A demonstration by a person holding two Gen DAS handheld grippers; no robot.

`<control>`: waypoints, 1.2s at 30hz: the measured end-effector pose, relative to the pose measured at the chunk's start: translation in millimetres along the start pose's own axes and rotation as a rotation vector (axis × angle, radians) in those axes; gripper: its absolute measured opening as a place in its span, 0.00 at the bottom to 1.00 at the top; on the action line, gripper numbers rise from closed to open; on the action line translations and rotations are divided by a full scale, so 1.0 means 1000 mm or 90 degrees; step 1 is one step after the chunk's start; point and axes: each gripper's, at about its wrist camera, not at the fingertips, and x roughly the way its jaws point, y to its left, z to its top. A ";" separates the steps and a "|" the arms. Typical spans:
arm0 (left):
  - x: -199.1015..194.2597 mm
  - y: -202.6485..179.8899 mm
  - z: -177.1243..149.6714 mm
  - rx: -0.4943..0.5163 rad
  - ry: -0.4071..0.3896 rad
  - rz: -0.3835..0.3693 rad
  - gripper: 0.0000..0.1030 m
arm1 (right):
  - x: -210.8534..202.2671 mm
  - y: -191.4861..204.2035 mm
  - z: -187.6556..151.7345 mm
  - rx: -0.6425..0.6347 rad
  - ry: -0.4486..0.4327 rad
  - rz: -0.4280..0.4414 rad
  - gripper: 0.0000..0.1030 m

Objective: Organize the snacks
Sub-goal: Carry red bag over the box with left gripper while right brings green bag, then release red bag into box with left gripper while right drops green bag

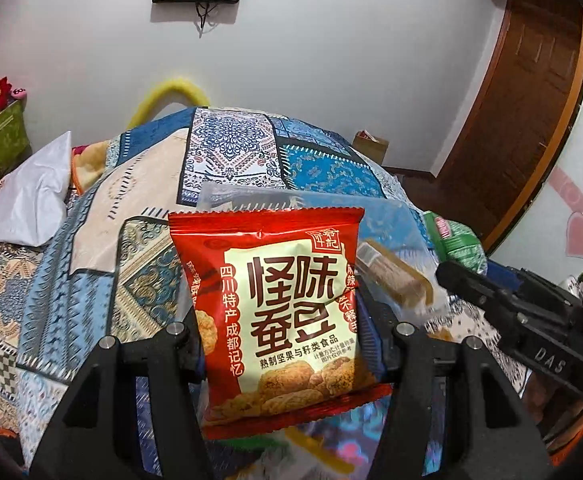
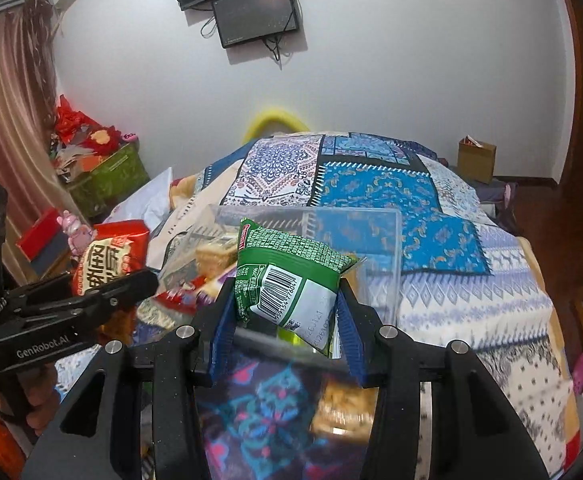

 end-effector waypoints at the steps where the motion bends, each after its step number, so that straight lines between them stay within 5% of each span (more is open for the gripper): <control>1: 0.007 0.000 0.003 -0.003 0.001 -0.002 0.55 | 0.004 0.000 0.001 -0.001 0.003 -0.001 0.42; 16: 0.075 0.017 0.023 -0.014 0.024 0.038 0.55 | 0.075 -0.008 0.011 -0.015 0.090 -0.014 0.42; 28: 0.092 0.036 0.021 -0.078 0.073 0.022 0.59 | 0.093 -0.010 0.003 -0.020 0.130 -0.035 0.47; 36: 0.078 0.034 0.021 -0.067 0.084 0.021 0.63 | 0.082 -0.012 0.007 -0.014 0.119 -0.040 0.65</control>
